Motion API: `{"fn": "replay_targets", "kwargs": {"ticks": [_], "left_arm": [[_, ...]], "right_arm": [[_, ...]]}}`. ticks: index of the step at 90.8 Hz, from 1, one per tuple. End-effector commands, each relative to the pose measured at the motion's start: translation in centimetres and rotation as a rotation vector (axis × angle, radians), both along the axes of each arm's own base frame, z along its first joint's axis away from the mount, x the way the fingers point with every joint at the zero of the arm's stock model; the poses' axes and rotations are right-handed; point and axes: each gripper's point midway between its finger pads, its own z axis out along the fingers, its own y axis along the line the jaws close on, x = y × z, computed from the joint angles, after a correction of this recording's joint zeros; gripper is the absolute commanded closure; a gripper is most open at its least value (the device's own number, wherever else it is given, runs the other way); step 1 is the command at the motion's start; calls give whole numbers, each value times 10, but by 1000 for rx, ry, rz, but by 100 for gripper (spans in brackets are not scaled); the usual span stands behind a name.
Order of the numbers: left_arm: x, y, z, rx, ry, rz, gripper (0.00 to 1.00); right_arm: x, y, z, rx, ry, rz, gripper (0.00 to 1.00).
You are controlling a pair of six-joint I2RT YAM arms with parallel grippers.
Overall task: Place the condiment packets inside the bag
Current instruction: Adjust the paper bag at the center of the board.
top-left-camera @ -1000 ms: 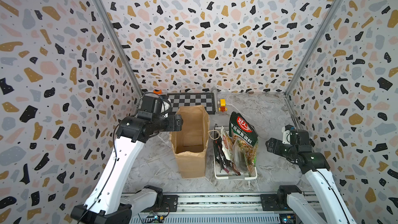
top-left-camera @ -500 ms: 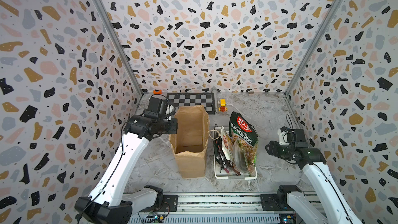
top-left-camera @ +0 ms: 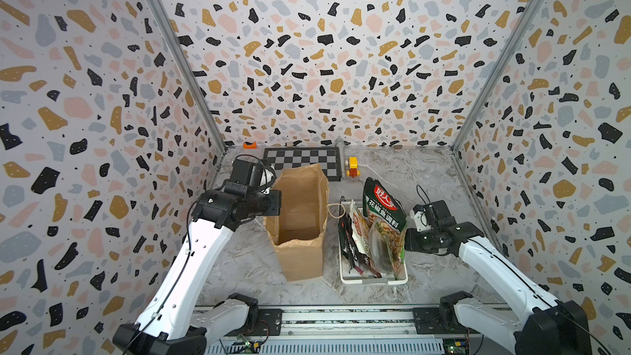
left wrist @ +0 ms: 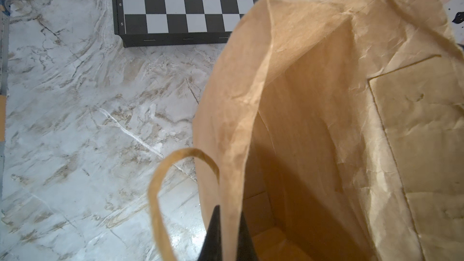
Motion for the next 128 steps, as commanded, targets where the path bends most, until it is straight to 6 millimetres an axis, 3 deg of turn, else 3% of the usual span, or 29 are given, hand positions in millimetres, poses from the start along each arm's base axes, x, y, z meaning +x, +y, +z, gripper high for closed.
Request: {"fn": "replay_targets", "kwargs": {"ticks": [1, 10, 19, 40, 43, 51, 81, 91, 101, 109, 113, 128], "left_arm": [[4, -6, 12, -48, -59, -7, 100], [4, -8, 13, -57, -63, -11, 100], [4, -9, 13, -62, -62, -15, 100], [1, -12, 13, -73, -47, -30, 100], [1, -13, 15, -79, -46, -35, 100], [-1, -19, 18, -116, -36, -46, 100], [-6, -42, 20, -244, 6, -105, 100], [-6, -53, 21, -310, 21, -129, 100], [-1, -57, 22, -340, 27, -123, 100], [5, -55, 23, -329, 25, -95, 100], [8, -53, 24, -329, 20, -78, 100], [18, -55, 23, -357, 15, -42, 100]], "right_arm": [[6, 10, -4, 10, -13, 34, 54], [5, 23, -6, 20, 2, 90, 54], [6, 23, -13, 1, 19, 95, 60], [18, -8, -14, -200, 14, 46, 86], [24, -20, -10, -271, -5, 25, 94], [37, -40, -4, -375, -31, -7, 100], [105, -96, 11, -468, -23, -136, 100], [129, -100, 17, -447, -32, -142, 100], [139, -97, 33, -420, -57, -142, 85], [134, -98, 58, -409, -117, -170, 61], [127, -100, 72, -404, -149, -189, 54], [87, -92, 129, -302, -316, -214, 45]]}}
